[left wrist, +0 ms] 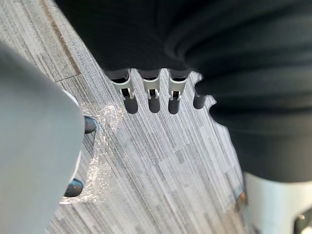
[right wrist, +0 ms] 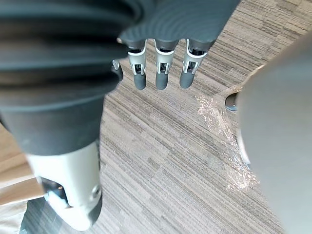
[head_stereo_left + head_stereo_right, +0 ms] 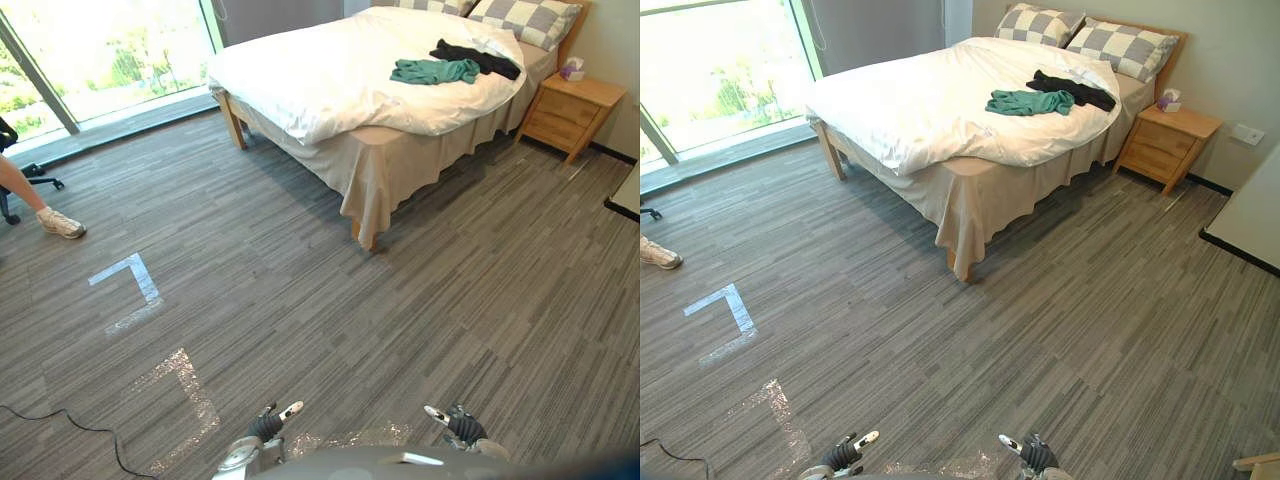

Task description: Tidy the bed and pick cloth on bed and put in laundry

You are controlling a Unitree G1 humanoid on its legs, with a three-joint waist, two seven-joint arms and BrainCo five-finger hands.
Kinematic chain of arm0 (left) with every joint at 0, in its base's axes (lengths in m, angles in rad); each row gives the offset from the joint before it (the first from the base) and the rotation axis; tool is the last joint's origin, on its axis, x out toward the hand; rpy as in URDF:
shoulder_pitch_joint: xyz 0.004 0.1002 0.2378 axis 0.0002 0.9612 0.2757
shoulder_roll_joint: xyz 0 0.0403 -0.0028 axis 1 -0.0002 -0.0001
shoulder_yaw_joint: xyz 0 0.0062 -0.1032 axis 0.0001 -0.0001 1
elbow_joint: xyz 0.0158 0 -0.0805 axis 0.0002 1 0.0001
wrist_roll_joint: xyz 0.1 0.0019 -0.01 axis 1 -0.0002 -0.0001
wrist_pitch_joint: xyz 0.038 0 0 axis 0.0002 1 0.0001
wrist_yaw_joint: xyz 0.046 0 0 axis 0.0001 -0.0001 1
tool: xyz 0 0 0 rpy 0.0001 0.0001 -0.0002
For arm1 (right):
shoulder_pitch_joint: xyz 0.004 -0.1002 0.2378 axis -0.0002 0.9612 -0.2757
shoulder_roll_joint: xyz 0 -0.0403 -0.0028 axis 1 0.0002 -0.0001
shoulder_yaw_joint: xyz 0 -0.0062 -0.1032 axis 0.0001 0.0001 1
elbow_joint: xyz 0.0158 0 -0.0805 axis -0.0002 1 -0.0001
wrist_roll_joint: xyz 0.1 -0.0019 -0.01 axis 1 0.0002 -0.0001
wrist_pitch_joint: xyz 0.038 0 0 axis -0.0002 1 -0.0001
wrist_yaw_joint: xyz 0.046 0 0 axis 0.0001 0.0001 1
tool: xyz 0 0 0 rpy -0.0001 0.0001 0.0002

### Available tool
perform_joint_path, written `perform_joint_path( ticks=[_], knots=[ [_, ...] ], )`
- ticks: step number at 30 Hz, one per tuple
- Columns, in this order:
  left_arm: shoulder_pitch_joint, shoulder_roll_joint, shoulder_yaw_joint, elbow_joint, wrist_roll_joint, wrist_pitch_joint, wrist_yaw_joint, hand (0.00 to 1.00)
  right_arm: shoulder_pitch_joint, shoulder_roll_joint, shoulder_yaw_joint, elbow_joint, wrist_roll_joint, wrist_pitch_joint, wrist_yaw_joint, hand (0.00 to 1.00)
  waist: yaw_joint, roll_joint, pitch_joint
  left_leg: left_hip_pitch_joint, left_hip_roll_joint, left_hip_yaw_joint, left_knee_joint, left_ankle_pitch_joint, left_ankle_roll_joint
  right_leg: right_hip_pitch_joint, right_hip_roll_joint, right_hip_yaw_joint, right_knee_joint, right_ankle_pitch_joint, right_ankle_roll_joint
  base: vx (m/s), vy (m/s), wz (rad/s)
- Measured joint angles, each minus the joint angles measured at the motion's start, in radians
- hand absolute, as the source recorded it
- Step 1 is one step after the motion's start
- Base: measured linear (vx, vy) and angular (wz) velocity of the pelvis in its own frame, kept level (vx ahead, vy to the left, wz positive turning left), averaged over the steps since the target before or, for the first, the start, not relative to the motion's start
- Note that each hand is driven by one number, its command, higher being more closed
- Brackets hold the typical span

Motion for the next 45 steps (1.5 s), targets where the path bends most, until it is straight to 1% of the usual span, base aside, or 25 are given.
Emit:
perform_joint_path(
  ticks=[4, 7, 9, 11, 12, 14, 16, 18, 19, 20, 21, 23, 26, 27, 28, 29, 31, 33, 35, 36, 37, 39, 42, 43, 45],
  knots=[
    [-0.008, 0.016, -0.006, -0.001, -0.001, 0.004, 0.000, 0.00, 0.000, 0.011, -0.019, -0.022, 0.023, 0.011, -0.005, 0.00, -0.003, -0.010, 0.026, 0.010, -0.006, 0.019, 0.030, -0.022, 0.005, -0.124, -0.048, -0.006, 0.296, -0.048, 0.030, -0.07, 0.027, -0.07],
    [-0.016, 0.037, -0.006, -0.005, -0.001, 0.011, 0.001, 0.00, 0.000, 0.035, -0.039, -0.022, 0.058, 0.020, -0.014, 0.00, 0.002, -0.039, 0.038, 0.007, -0.006, 0.060, 0.070, -0.051, 0.011, -0.112, -0.063, -0.059, 0.267, -0.091, 0.000, -0.06, -0.011, -0.43],
    [-0.031, 0.041, -0.006, 0.001, 0.000, 0.025, 0.003, 0.00, -0.009, 0.042, -0.062, -0.029, 0.091, 0.027, -0.017, 0.00, 0.000, -0.035, 0.055, 0.006, 0.005, 0.083, 0.082, -0.061, 0.011, -0.081, -0.052, -0.088, 0.191, -0.099, -0.028, -0.02, -0.078, -0.38],
    [-0.046, 0.033, -0.006, 0.005, -0.001, 0.034, 0.006, 0.00, -0.017, 0.038, -0.096, -0.037, 0.123, 0.030, -0.020, 0.00, -0.011, -0.015, 0.074, 0.009, 0.037, 0.086, 0.083, -0.077, 0.011, -0.112, -0.037, -0.107, 0.244, -0.080, 0.001, -0.02, -0.095, -0.26],
    [-0.061, 0.028, -0.005, 0.005, -0.002, 0.033, 0.008, 0.00, -0.021, 0.030, -0.110, -0.039, 0.139, 0.035, -0.020, 0.00, -0.009, -0.002, 0.091, 0.010, 0.071, 0.100, 0.095, -0.086, -0.002, -0.156, -0.035, -0.119, 0.296, -0.100, -0.017, -0.01, -0.111, -0.44],
    [-0.073, 0.019, -0.002, 0.014, -0.004, 0.031, 0.028, 0.00, -0.028, 0.015, -0.108, -0.039, 0.155, 0.038, -0.019, 0.00, 0.000, 0.014, 0.104, 0.026, 0.138, 0.127, 0.113, -0.104, -0.030, -0.219, -0.042, -0.119, 0.320, -0.104, -0.004, 0.05, -0.111, -0.45],
    [-0.076, 0.031, 0.007, 0.022, 0.001, 0.027, 0.034, 0.00, -0.020, 0.020, -0.094, -0.039, 0.154, 0.029, -0.009, 0.00, 0.001, -0.005, 0.109, 0.065, 0.194, 0.163, 0.134, -0.138, -0.085, -0.253, -0.090, -0.133, 0.269, -0.035, 0.023, 0.27, -0.254, -0.44],
    [-0.076, 0.043, 0.015, 0.024, 0.007, 0.026, 0.045, 0.00, -0.014, 0.027, -0.094, -0.041, 0.154, 0.010, -0.001, 0.00, 0.001, -0.035, 0.101, 0.102, 0.203, 0.182, 0.154, -0.169, -0.125, -0.253, -0.139, -0.122, 0.213, 0.018, 0.020, 0.32, -0.287, -0.36],
    [-0.077, 0.026, 0.022, 0.033, 0.009, 0.026, 0.050, 0.00, -0.011, 0.022, -0.094, -0.041, 0.154, 0.003, 0.004, 0.00, -0.007, -0.018, 0.096, 0.126, 0.240, 0.191, 0.157, -0.190, -0.115, -0.257, -0.124, -0.142, 0.269, 0.009, -0.006, 0.43, -0.334, -0.19],
    [-0.077, 0.020, 0.023, 0.037, 0.012, 0.028, 0.050, 0.00, -0.010, 0.020, -0.094, -0.042, 0.154, 0.001, 0.006, 0.00, -0.014, -0.011, 0.084, 0.129, 0.245, 0.192, 0.154, -0.188, -0.077, -0.263, -0.113, -0.148, 0.292, -0.027, -0.010, 0.55, -0.376, -0.10],
    [-0.067, 0.007, 0.045, 0.038, 0.018, 0.028, 0.050, 0.00, -0.009, 0.021, -0.101, -0.043, 0.152, -0.005, 0.011, 0.00, -0.013, -0.003, 0.069, 0.124, 0.261, 0.187, 0.193, -0.153, -0.054, -0.279, -0.101, -0.149, 0.328, -0.083, -0.034, 0.55, -0.373, -0.09],
    [-0.073, -0.009, 0.070, 0.034, 0.017, 0.026, 0.052, 0.00, -0.005, 0.008, -0.107, -0.042, 0.142, -0.004, 0.023, 0.00, -0.023, 0.021, 0.049, 0.051, 0.312, 0.124, 0.346, -0.111, -0.065, -0.261, -0.070, -0.162, 0.322, -0.121, -0.050, 0.49, -0.330, -0.12],
    [-0.064, -0.032, 0.130, 0.026, -0.023, -0.006, 0.055, 0.00, -0.019, -0.006, -0.115, -0.031, 0.087, -0.006, 0.030, 0.00, -0.023, 0.054, 0.048, -0.135, 0.361, -0.059, 0.805, -0.015, -0.100, -0.130, -0.002, -0.161, 0.215, -0.138, -0.080, 0.48, -0.200, -0.11],
    [-0.060, -0.045, 0.142, -0.004, -0.044, -0.029, 0.066, 0.00, -0.019, -0.005, -0.112, -0.027, 0.066, -0.006, 0.035, 0.00, -0.022, 0.056, 0.050, -0.212, 0.352, -0.100, 0.981, -0.022, -0.108, -0.053, 0.017, -0.152, 0.149, -0.139, -0.081, 0.53, -0.130, -0.13],
    [-0.052, -0.046, 0.143, -0.011, -0.053, -0.041, 0.069, 0.00, -0.021, -0.002, -0.111, -0.026, 0.056, -0.005, 0.037, 0.00, -0.021, 0.052, 0.052, -0.247, 0.339, -0.112, 1.043, -0.028, -0.108, -0.017, 0.020, -0.148, 0.120, -0.139, -0.081, 0.60, -0.105, -0.31],
    [-0.051, -0.045, 0.143, -0.048, -0.068, -0.068, 0.072, 0.00, -0.040, 0.007, -0.097, -0.017, 0.023, -0.004, 0.039, 0.00, 0.002, 0.035, 0.063, -0.351, 0.283, -0.112, 1.143, -0.064, -0.103, 0.088, 0.021, -0.120, 0.036, -0.135, -0.075, 0.49, -0.058, -0.42],
    [-0.052, -0.046, 0.141, -0.065, -0.086, -0.086, 0.072, 0.00, -0.055, 0.016, -0.091, -0.015, 0.015, -0.004, 0.044, 0.00, 0.024, 0.030, 0.065, -0.421, 0.242, -0.103, 1.127, -0.104, -0.094, 0.142, 0.017, -0.098, -0.013, -0.127, -0.066, 0.53, 0.022, -0.63],
    [-0.047, -0.045, 0.141, -0.077, -0.104, -0.113, 0.072, 0.00, -0.098, 0.033, -0.082, 0.003, 0.014, 0.001, 0.058, 0.00, 0.045, 0.017, 0.081, -0.495, 0.173, -0.029, 0.924, -0.166, -0.046, 0.209, -0.022, -0.056, -0.034, -0.128, -0.061, 0.51, 0.126, -0.89],
    [-0.039, -0.055, 0.140, -0.077, -0.124, -0.121, 0.072, 0.00, -0.099, 0.051, -0.077, -0.016, 0.003, 0.005, 0.070, 0.00, 0.050, 0.028, 0.086, -0.495, 0.148, 0.069, 0.588, -0.073, 0.001, 0.262, -0.047, -0.051, -0.016, -0.140, -0.019, 0.57, 0.222, -0.69],
    [-0.020, -0.065, 0.141, -0.077, -0.138, -0.122, 0.072, 0.00, -0.088, 0.059, -0.075, -0.030, -0.004, 0.002, 0.072, 0.00, 0.058, 0.063, 0.079, -0.481, 0.150, 0.114, 0.423, 0.080, 0.114, 0.307, -0.037, -0.044, 0.002, -0.179, 0.043, 0.59, 0.264, -0.14],
    [-0.026, -0.039, 0.142, -0.077, -0.140, -0.120, 0.074, 0.00, -0.081, 0.080, -0.060, -0.029, -0.005, 0.004, 0.077, 0.00, 0.050, 0.017, 0.067, -0.476, 0.108, 0.138, 0.409, 0.059, 0.102, 0.309, -0.080, -0.053, 0.003, -0.179, 0.042, 0.58, 0.260, 0.04],
    [-0.050, -0.038, 0.140, -0.079, -0.139, -0.121, 0.074, 0.00, -0.083, 0.094, -0.037, -0.029, -0.005, -0.006, 0.076, 0.00, 0.058, -0.019, 0.063, -0.468, 0.059, 0.143, 0.382, 0.031, 0.099, 0.306, -0.110, -0.030, -0.005, -0.118, 0.021, 0.46, 0.245, 0.25],
    [-0.055, -0.041, 0.123, -0.075, -0.138, -0.109, 0.078, 0.00, -0.110, 0.095, -0.034, -0.028, -0.015, -0.004, 0.063, 0.00, 0.065, -0.011, 0.065, -0.422, 0.023, 0.154, 0.363, -0.007, 0.125, 0.322, -0.139, -0.006, -0.002, -0.014, 0.025, 0.39, 0.232, 0.00],
    [-0.053, -0.040, 0.109, -0.074, -0.138, -0.100, 0.086, 0.00, -0.112, 0.095, -0.037, -0.028, -0.025, -0.004, 0.053, 0.00, 0.080, -0.007, 0.063, -0.381, 0.007, 0.164, 0.343, -0.025, 0.132, 0.332, -0.154, 0.021, 0.018, 0.024, 0.023, 0.33, 0.158, -0.08],
    [-0.046, -0.022, 0.059, -0.064, -0.137, -0.088, 0.094, 0.00, -0.111, 0.094, -0.053, -0.012, -0.025, 0.002, 0.034, 0.00, 0.080, -0.010, 0.052, -0.318, -0.030, 0.156, 0.295, -0.047, 0.131, 0.304, -0.180, 0.043, 0.133, 0.070, 0.037, 0.33, 0.129, 0.11]
  ],
)
